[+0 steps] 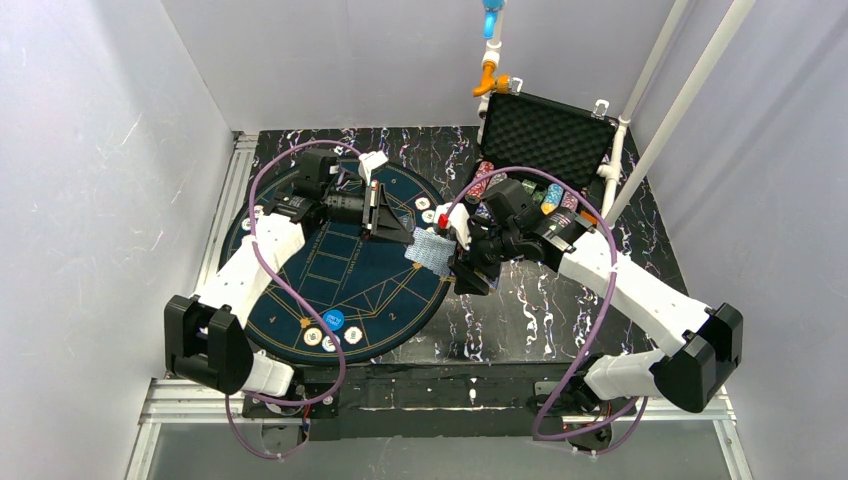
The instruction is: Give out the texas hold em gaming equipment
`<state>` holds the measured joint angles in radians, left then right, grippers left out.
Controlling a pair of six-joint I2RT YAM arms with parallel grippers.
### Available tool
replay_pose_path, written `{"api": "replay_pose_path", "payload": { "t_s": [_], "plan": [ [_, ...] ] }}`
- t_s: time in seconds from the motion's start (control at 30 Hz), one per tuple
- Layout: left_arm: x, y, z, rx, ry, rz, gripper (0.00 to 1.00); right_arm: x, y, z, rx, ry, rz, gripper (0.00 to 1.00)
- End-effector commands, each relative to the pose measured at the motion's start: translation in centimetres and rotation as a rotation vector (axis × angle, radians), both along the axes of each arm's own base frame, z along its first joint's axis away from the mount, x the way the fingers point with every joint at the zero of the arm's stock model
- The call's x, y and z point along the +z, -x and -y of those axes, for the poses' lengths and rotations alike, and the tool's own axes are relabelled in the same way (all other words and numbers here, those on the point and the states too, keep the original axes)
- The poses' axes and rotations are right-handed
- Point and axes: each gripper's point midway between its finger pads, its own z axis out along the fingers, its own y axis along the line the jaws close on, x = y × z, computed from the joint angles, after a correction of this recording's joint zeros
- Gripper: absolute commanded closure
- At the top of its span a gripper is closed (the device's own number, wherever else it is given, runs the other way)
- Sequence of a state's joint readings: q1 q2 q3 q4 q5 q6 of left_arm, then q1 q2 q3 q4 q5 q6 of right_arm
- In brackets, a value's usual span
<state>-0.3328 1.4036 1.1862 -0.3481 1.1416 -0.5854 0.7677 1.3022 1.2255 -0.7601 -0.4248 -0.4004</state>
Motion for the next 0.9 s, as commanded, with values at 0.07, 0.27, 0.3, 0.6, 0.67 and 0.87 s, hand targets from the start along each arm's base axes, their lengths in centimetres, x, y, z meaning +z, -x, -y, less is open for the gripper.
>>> {"api": "replay_pose_path", "payload": {
  "t_s": [0.07, 0.27, 0.3, 0.6, 0.67, 0.87],
  "plan": [
    [2.5, 0.9, -0.4, -0.026, 0.038, 0.058, 0.99, 1.5, -0.1, -0.4, 0.021, -0.056, 0.054, 0.99],
    [1.8, 0.7, -0.4, -0.014, 0.024, 0.023, 0.43, 1.6, -0.2, -0.5, 0.020, -0.060, 0.054, 0.99],
    [1.5, 0.7, -0.2, -0.014, 0.018, 0.021, 0.41, 1.6, -0.2, -0.6, 0.018, -0.061, 0.054, 0.99],
    [-0.2, 0.8, 0.8, -0.036, -0.027, -0.008, 0.48, 2.4, -0.5, -1.0, 0.019, -0.082, 0.059, 0.99],
    [-0.2, 0.8, 0.8, -0.039, -0.036, -0.007, 0.53, 2.6, -0.4, -1.1, 0.021, -0.091, 0.061, 0.99],
    [0.3, 1.1, 0.6, -0.053, -0.032, 0.010, 0.79, 2.5, -0.4, -1.2, 0.023, -0.092, 0.055, 0.99]
  ]
}}
